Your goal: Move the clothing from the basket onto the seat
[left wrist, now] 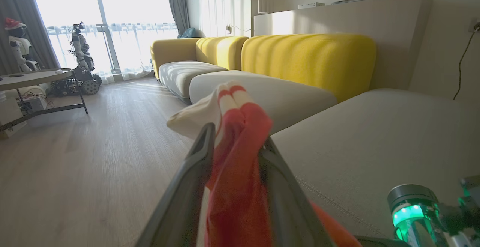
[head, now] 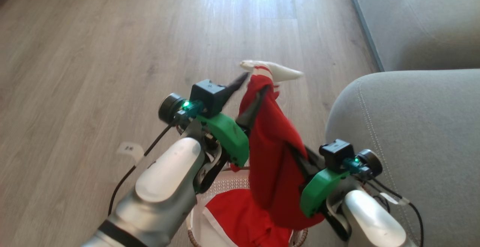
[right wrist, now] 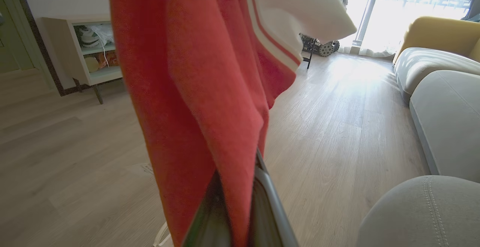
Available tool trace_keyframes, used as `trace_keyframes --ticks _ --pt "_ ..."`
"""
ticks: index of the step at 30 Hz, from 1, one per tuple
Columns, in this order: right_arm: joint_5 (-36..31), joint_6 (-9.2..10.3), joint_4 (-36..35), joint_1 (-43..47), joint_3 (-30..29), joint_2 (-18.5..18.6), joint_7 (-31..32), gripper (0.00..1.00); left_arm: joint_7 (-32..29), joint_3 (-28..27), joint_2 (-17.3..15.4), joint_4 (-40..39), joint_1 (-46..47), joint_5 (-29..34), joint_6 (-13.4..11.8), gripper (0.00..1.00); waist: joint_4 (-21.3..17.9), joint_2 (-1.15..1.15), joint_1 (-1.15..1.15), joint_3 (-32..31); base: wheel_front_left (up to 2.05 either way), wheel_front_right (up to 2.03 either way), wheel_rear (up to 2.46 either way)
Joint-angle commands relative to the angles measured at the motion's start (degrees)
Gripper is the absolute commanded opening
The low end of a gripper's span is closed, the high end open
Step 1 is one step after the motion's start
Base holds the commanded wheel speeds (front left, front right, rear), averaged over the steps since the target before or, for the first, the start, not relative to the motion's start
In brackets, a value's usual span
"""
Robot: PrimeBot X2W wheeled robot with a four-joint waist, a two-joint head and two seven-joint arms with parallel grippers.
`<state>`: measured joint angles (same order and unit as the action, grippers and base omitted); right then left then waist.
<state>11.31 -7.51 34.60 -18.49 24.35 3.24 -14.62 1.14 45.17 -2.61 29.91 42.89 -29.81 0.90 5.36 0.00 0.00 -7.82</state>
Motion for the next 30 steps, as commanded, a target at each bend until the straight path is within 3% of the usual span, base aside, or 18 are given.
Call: trace_keyframes --ticks 1,10,18,30 --pt "0.0 0.02 -2.7 -4.1 -0.5 -0.4 -0.4 0.0 1.0 -2.4 -1.5 -0.9 1.2 -0.5 -0.4 1.0 -0.7 0.0 0.0 0.3 0.0 0.0 0.0" --pt "-3.6 0.02 -6.2 -5.3 -8.7 -0.4 -0.4 0.0 4.5 -3.0 -2.6 1.7 -2.8 -1.6 -1.1 1.0 -4.7 0.0 0.0 1.1 0.0 0.0 0.0" --pt "-8.2 0.02 -10.0 -4.5 -15.5 0.6 -0.4 0.0 7.6 -1.2 -2.4 2.1 -7.4 -1.5 -1.6 1.0 -10.8 0.0 0.0 2.1 0.0 0.0 0.0" --pt "-9.4 0.02 -14.0 -3.5 -18.3 2.6 -0.4 0.0 10.5 0.6 -1.5 0.6 -10.4 -1.2 -2.9 1.0 -21.6 0.0 0.0 4.9 0.0 0.0 0.0"
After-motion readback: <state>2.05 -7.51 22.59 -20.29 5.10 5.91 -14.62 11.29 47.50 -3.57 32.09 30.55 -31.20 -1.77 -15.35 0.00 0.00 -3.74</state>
